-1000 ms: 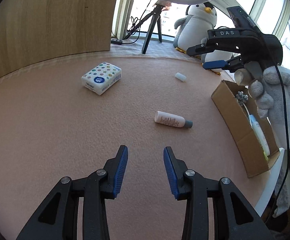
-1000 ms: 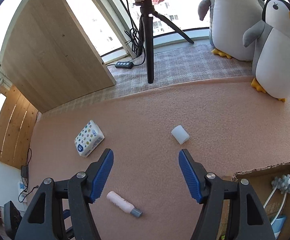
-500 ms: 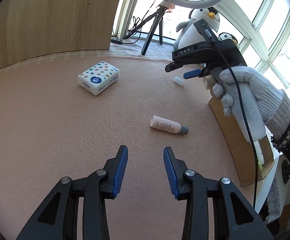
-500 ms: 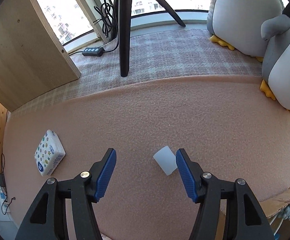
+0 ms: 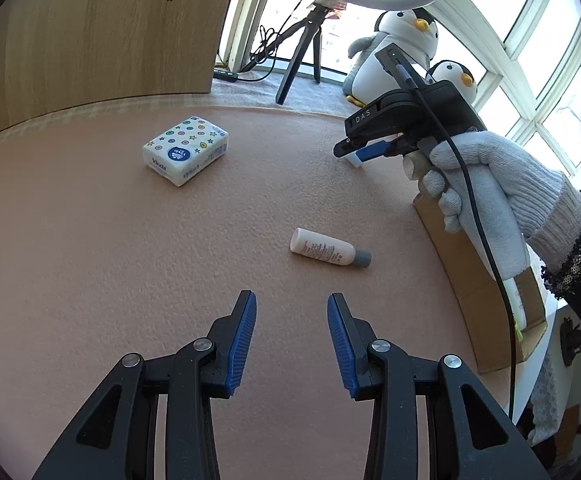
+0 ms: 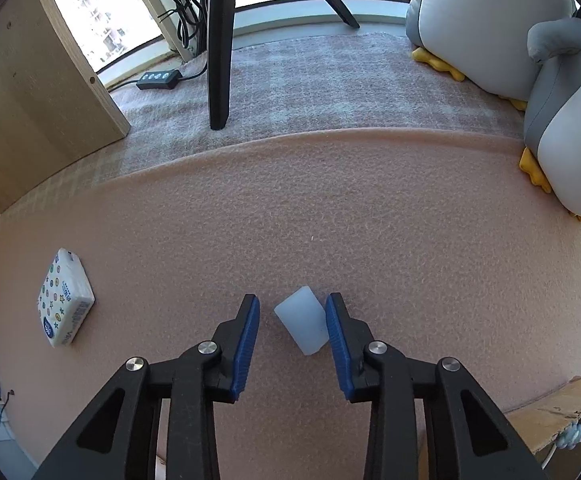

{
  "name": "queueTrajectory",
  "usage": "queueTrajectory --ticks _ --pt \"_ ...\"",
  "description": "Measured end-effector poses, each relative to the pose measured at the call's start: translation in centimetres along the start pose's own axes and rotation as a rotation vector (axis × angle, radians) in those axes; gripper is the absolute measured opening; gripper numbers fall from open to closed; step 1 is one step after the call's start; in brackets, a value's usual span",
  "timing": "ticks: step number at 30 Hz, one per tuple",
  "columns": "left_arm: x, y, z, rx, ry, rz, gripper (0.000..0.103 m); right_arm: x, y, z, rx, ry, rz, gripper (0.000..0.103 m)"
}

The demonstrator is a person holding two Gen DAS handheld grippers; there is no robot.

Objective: Organize objects
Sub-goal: 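Move the right gripper to the white cap and close on it, then close the left gripper on the lotion bottle while the right gripper holds the white cap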

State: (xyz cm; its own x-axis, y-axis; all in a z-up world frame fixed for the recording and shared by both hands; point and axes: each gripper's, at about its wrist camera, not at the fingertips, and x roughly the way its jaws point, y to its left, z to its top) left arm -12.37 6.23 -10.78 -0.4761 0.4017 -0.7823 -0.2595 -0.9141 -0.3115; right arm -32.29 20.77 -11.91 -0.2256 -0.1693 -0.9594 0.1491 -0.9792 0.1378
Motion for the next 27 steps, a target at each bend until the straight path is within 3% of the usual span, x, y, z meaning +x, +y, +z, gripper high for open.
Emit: queueTrajectory --ticks 7,14,19,23,27 --pt "0.6 -0.3 0.2 0.008 0.010 -0.014 0.040 -1.1 -0.3 -1.3 0.035 -0.037 0.010 0.011" --pt "1.1 -0.6 1.3 0.028 0.018 -0.017 0.041 -3.1 -0.5 -4.3 0.031 -0.066 0.078 0.011" --pt "3.2 -1.5 2.4 0.065 0.053 -0.018 0.056 -3.6 -0.2 -7.2 0.020 -0.057 0.127 0.011" --pt "5.1 -2.9 3.4 0.125 0.064 -0.001 0.057 -4.1 -0.3 -9.3 0.028 -0.055 0.146 0.011" --pt "6.3 -2.7 5.3 0.094 0.036 -0.003 0.057 -4.9 -1.2 -10.7 0.055 -0.063 0.157 0.011"
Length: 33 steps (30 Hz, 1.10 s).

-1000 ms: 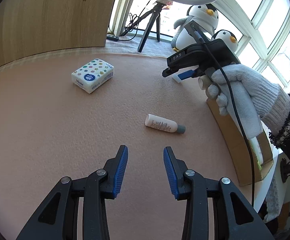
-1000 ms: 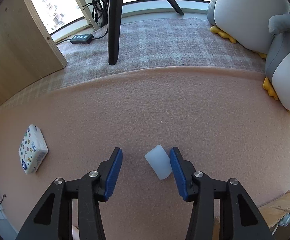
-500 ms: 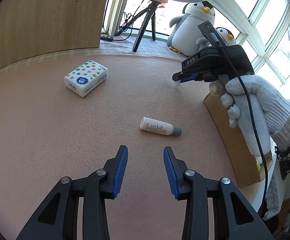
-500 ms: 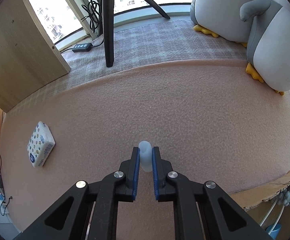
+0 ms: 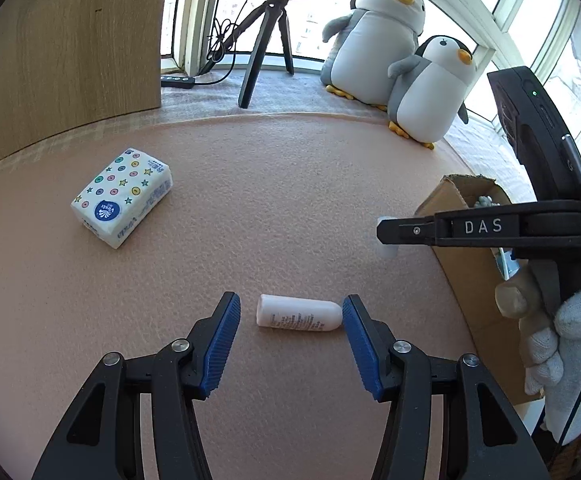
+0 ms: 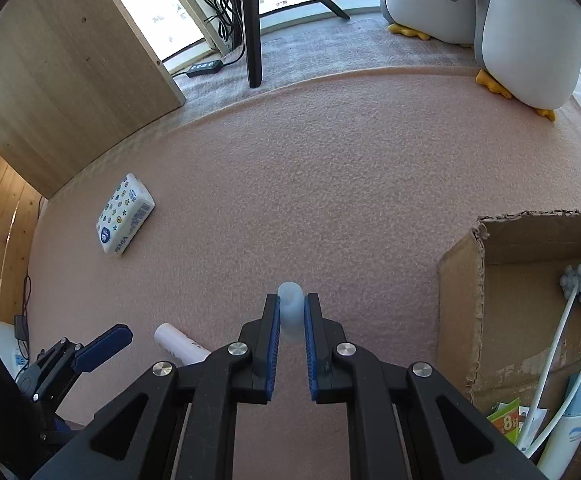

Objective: Organize objects
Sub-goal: 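Close the left gripper on the lotion bottle while the right gripper holds the white cap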

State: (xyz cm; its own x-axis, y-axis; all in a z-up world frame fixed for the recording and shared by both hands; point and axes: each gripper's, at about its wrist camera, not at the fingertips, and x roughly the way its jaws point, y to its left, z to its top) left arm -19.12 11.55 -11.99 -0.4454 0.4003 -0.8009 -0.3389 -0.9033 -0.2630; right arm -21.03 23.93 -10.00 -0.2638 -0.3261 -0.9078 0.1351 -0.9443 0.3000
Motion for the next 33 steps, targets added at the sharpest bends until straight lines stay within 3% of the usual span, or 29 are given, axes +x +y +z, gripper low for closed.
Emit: queueTrajectory --ticks 5,8,13,16,20,25,28,33 --pt "2.1 0.1 1.8 0.022 0.028 -0.001 0.057 -1.0 -0.3 -0.8 0.009 -0.009 0.013 0.011" --pt "3.4 0.5 2.0 0.029 0.081 -0.023 0.049 -1.7 -0.4 -1.2 0.012 -0.019 0.020 0.011" --pt "3.4 0.9 0.4 0.004 0.151 -0.115 0.047 -2.4 -0.5 -1.5 0.018 -0.029 0.039 0.011" --pt "3.2 0.2 -1.3 0.043 0.185 -0.125 0.047 -3.0 -0.3 -1.9 0.013 -0.035 0.057 0.011" --pt "1.8 -0.9 -2.6 0.078 0.160 -0.100 0.047 -4.0 0.3 -2.7 -0.002 -0.055 0.071 0.011" --pt "1.1 -1.8 -1.8 0.126 0.102 -0.015 0.048 -5.6 0.3 -4.1 0.006 -0.081 0.105 0.011" --pt "1.7 -2.2 -1.4 0.150 0.101 0.019 0.048 -6.6 0.0 -5.2 0.022 -0.093 0.128 0.011" --pt "3.1 -3.3 -1.6 0.181 0.137 0.004 0.047 -8.7 -1.2 -7.0 0.047 -0.124 0.139 0.011"
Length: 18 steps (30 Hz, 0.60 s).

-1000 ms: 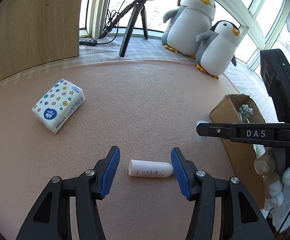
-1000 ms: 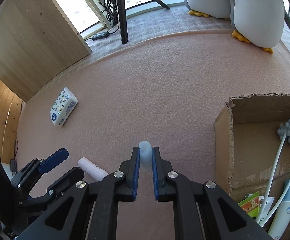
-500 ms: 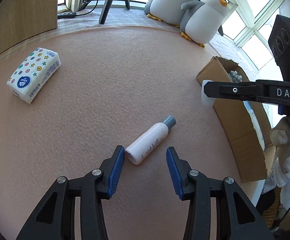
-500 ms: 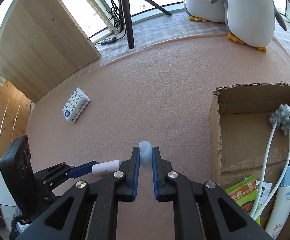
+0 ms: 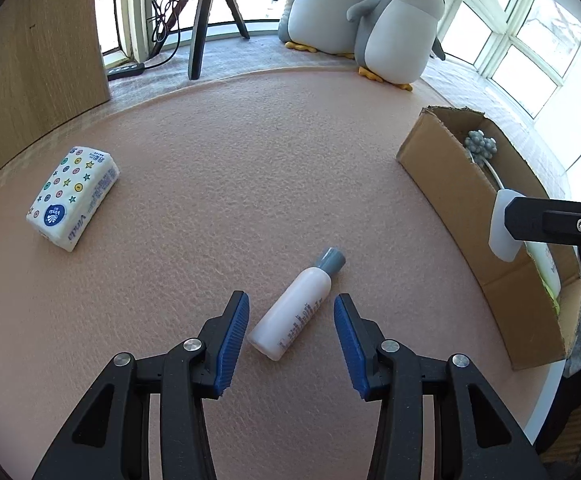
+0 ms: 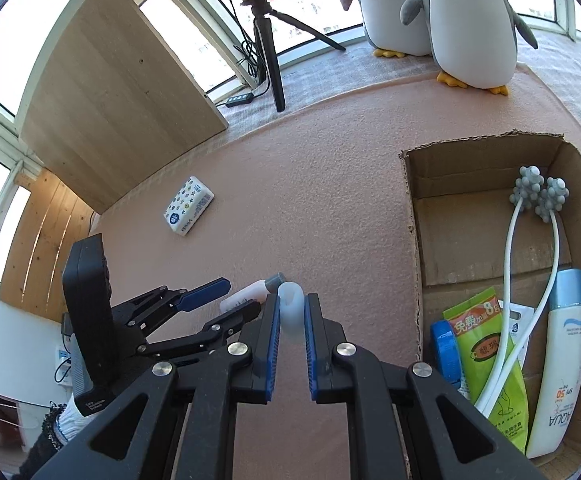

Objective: Organize objects
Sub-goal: 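Close the left gripper on the lotion bottle while the right gripper holds the white cap, then carry the lotion bottle and cap into the box and open both grippers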

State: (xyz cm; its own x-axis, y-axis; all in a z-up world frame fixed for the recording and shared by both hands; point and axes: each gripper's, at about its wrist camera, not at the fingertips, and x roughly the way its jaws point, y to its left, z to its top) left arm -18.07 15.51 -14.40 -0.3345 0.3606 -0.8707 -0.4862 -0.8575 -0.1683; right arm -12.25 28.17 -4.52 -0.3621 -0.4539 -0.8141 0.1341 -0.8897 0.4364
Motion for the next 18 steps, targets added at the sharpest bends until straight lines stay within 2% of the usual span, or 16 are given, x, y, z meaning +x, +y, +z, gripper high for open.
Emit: queueTrajectory --ticks 1,3,8,18 --pt "0.3 -0.2 0.0 0.007 0.008 0.002 0.046 -0.6 -0.3 -0.2 0.007 -0.009 -0.001 0.011" --pt "0.8 -0.7 -0.1 0.008 0.017 0.002 0.035 -1.6 -0.9 -0.6 0.018 -0.030 -0.005 0.011" --pt "1.0 -1.0 0.0 -0.011 0.012 0.009 0.022 -4.1 -2.6 -1.8 0.038 -0.076 -0.035 0.011" --pt "-0.3 -1.3 -0.3 -0.085 -0.025 -0.042 0.021 -8.2 -7.1 -4.1 0.100 -0.144 -0.095 0.011"
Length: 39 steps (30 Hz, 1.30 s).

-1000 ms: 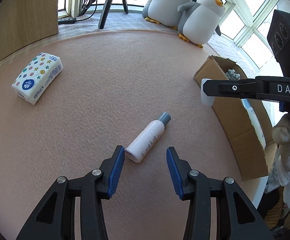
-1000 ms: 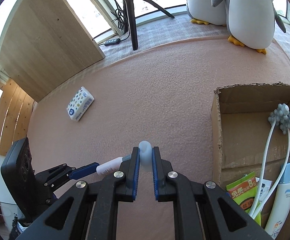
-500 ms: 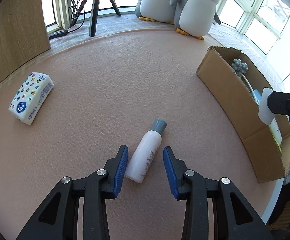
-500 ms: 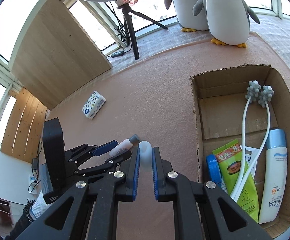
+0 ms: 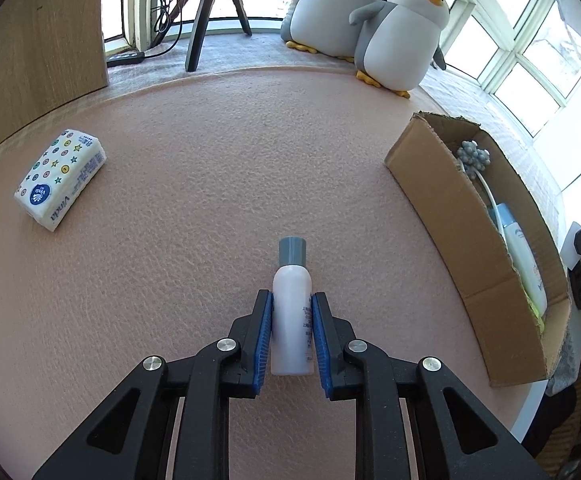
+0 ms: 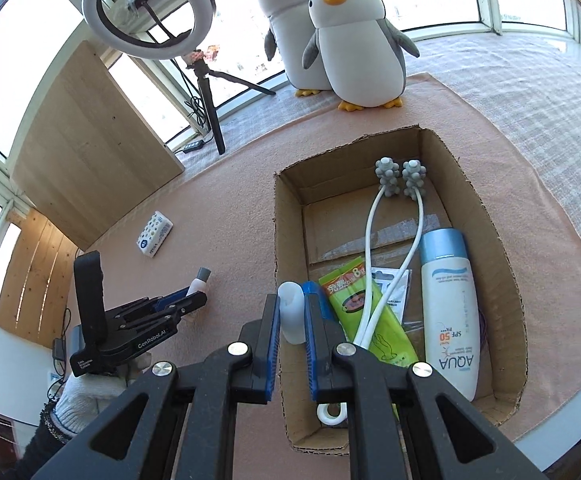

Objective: Organize objects
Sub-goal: 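Carry the lotion bottle and cap into the box and open both grippers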

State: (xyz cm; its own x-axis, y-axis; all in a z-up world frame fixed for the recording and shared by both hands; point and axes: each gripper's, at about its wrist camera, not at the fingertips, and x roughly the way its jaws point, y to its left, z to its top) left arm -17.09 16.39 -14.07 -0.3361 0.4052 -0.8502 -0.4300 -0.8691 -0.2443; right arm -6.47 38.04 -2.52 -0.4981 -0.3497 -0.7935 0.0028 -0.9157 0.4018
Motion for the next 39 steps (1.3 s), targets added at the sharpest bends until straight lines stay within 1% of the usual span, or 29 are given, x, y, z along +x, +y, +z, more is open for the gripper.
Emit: queueTrajectory --ticks 7,13,20,25,26,27,28,29,30,31,32,36,39 --pt "-2.0 -2.0 2.0 -0.017 -0.067 -0.057 0.021 -1.4 -3.5 0.0 0.058 -0.022 -0.022 0.011" --pt "-3.1 -6.0 4.3 0.018 -0.122 -0.107 0.021 -1.6 -5.0 -0.3 0.066 -0.014 -0.020 0.011" --pt "-1.5 -11.2 6.3 0.068 -0.125 -0.144 0.021 -1.2 -5.4 -0.5 0.041 0.015 -0.006 0.011" --pt "-0.1 -13.7 7.2 0.089 -0.117 -0.156 0.021 -0.9 -5.6 -0.6 0.029 0.028 0.006 0.011" --pt "0.1 -14.0 7.4 0.094 -0.117 -0.155 0.021 -0.9 -5.5 -0.6 0.025 0.030 0.010 0.012" --pt "0.1 -14.3 7.5 0.099 -0.120 -0.159 0.022 -0.9 -5.5 -0.5 0.020 0.030 0.017 0.017" --pt "0.1 -14.6 7.6 0.103 -0.125 -0.164 0.029 -0.9 -5.5 -0.5 0.017 0.029 0.026 0.023" --pt "0.2 -14.7 7.7 0.102 -0.125 -0.161 0.040 -0.9 -5.4 -0.4 0.016 0.034 0.038 0.030" --pt "0.2 -14.8 7.8 0.097 -0.125 -0.156 0.063 -1.0 -5.4 -0.4 0.018 0.039 0.043 0.043" --pt "0.2 -14.8 7.8 0.094 -0.133 -0.155 0.070 -1.1 -5.3 -0.4 0.020 0.036 0.039 0.048" --pt "0.0 -14.8 7.8 0.094 -0.138 -0.154 0.070 -1.2 -5.2 -0.3 0.017 0.030 0.034 0.053" --pt "-0.1 -14.0 7.6 0.080 -0.133 -0.136 0.070 -1.3 -4.8 -0.1 0.006 0.025 0.019 0.053" --pt "-0.5 -12.9 7.3 0.061 -0.137 -0.127 0.070 -1.2 -4.5 0.0 0.007 0.028 0.027 0.055"
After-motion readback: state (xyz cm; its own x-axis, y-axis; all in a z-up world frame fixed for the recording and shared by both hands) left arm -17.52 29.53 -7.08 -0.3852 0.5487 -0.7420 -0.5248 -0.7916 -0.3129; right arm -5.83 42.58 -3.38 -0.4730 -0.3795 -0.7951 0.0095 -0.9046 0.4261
